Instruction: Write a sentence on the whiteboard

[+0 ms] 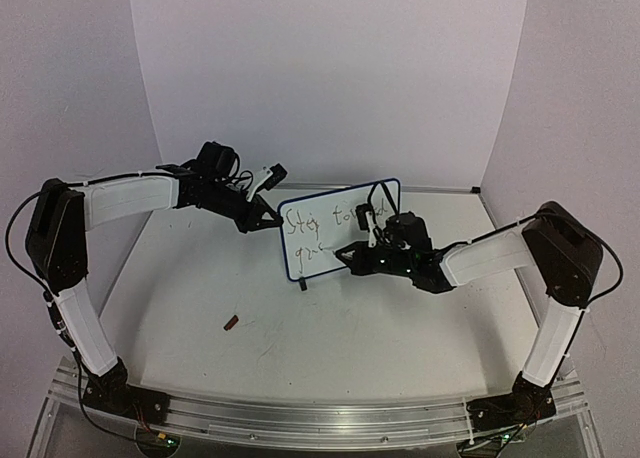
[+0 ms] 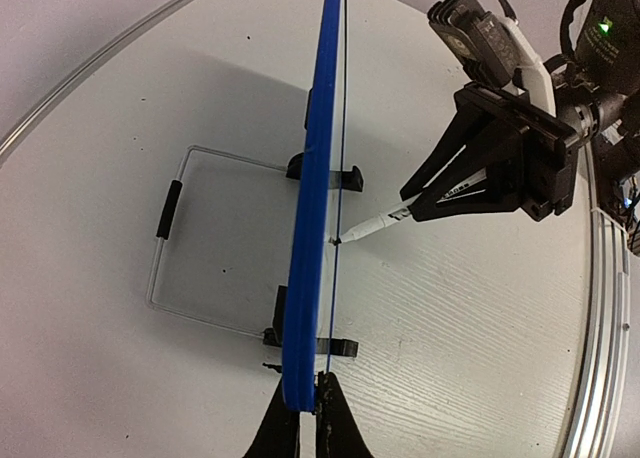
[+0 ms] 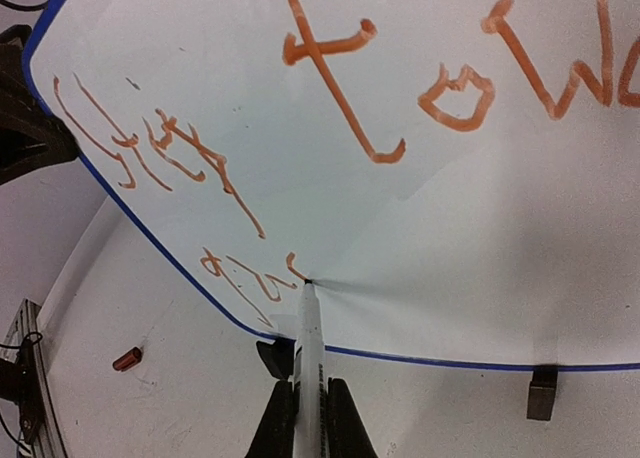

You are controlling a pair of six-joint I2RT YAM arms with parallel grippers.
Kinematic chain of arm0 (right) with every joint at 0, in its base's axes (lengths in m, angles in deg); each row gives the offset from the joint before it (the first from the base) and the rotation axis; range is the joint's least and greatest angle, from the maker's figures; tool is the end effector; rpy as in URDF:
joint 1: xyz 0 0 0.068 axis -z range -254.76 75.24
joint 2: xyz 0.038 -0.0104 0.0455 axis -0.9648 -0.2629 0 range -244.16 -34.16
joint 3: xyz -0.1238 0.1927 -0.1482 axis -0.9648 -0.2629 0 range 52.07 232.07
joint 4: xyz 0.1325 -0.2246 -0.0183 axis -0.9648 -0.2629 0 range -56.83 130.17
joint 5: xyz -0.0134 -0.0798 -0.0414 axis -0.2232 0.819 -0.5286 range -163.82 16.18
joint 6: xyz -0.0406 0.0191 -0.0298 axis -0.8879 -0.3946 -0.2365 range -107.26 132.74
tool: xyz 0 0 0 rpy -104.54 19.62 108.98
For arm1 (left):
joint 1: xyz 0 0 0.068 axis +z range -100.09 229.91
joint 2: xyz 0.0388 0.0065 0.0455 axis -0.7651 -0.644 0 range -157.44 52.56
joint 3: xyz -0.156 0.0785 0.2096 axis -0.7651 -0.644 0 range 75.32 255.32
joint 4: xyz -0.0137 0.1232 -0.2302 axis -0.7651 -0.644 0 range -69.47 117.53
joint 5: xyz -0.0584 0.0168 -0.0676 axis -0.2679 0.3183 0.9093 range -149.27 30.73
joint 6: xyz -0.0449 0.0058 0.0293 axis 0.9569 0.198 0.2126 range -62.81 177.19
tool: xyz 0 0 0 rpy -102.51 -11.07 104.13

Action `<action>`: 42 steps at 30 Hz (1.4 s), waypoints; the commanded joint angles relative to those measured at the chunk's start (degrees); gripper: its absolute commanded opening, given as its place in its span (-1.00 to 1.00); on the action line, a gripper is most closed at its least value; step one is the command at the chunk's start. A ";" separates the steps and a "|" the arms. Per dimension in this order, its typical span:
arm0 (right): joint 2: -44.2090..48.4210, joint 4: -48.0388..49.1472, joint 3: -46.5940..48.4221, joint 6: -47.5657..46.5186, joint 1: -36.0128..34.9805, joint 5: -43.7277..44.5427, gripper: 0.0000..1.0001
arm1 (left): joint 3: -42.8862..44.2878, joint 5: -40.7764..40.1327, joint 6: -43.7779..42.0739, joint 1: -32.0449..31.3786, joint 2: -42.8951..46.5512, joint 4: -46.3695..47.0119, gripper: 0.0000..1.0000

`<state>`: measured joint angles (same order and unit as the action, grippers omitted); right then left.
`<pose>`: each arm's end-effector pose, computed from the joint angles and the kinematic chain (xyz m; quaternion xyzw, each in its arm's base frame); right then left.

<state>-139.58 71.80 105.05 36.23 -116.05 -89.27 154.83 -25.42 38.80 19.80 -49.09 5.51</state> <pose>0.2855 0.2634 0.1719 -0.2016 0.7942 0.3948 0.4157 0.3335 -0.2163 0.2631 0.4654 0.7568 -0.3047 0.3432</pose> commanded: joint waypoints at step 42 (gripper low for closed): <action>-3.79 4.17 0.32 3.35 0.59 0.52 -1.00 | -0.05 -3.85 -2.44 -0.59 -2.68 -5.58 -1.00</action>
<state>-141.91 74.76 103.95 38.89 -115.74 -91.71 154.83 -25.44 38.76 19.69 -49.09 5.53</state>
